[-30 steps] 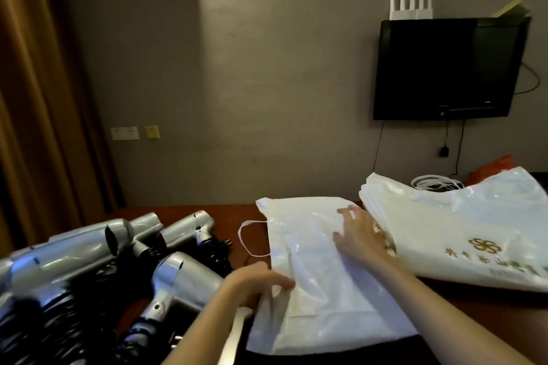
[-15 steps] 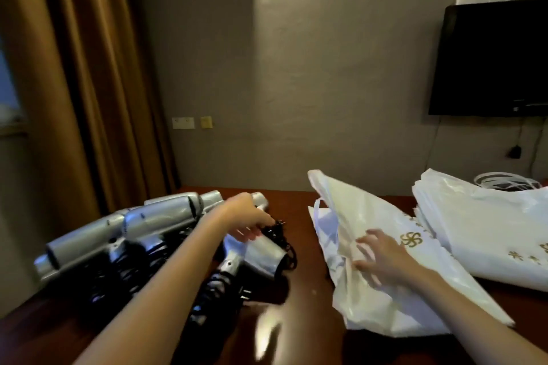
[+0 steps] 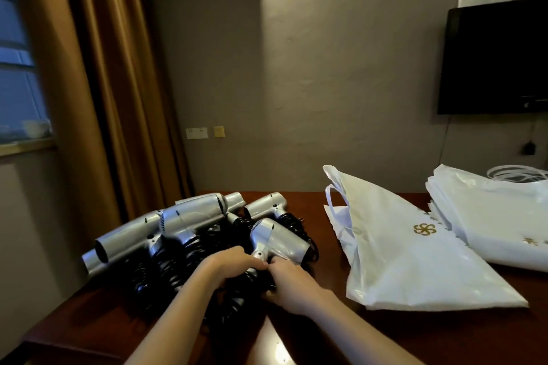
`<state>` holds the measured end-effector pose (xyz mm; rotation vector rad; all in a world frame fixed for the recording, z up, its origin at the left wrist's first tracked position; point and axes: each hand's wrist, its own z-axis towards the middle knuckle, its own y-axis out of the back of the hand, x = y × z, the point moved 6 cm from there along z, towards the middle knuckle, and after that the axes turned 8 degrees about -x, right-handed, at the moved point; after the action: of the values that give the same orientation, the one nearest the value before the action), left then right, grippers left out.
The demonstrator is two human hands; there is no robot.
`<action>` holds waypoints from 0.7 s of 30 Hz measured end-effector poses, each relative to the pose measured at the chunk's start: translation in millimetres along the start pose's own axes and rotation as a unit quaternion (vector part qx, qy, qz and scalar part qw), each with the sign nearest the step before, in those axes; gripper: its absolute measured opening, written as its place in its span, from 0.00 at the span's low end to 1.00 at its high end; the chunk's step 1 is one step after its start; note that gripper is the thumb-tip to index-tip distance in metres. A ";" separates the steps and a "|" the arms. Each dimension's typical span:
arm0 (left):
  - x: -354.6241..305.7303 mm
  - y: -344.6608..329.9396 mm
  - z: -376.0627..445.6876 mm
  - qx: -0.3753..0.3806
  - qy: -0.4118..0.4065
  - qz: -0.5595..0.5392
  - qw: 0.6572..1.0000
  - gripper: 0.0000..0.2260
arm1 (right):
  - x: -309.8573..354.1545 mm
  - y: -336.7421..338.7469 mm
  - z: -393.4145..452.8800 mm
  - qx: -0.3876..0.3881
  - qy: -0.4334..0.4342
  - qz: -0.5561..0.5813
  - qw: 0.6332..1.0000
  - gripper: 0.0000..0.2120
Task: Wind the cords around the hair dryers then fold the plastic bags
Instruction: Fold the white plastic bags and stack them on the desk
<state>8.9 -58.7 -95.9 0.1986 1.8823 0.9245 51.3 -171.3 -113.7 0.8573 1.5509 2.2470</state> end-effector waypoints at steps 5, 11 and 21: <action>11.3 2.7 6.2 0.010 -0.001 -0.123 0.992 0.40 | 6.3 25.6 2.8 -0.027 0.042 -0.039 0.998 0.12; -30.2 8.4 2.8 0.041 0.001 -0.348 0.937 0.15 | -2.3 94.4 21.8 -0.129 0.043 0.033 0.990 0.08; -88.4 -49.6 20.6 0.041 -0.018 -0.470 0.882 0.15 | -180.8 60.1 1.6 -0.101 -0.343 0.058 0.932 0.38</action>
<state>82.4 -127.3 -71.5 -0.6100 1.6744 0.1622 200.3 -290.0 -114.5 1.4889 0.9464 1.8201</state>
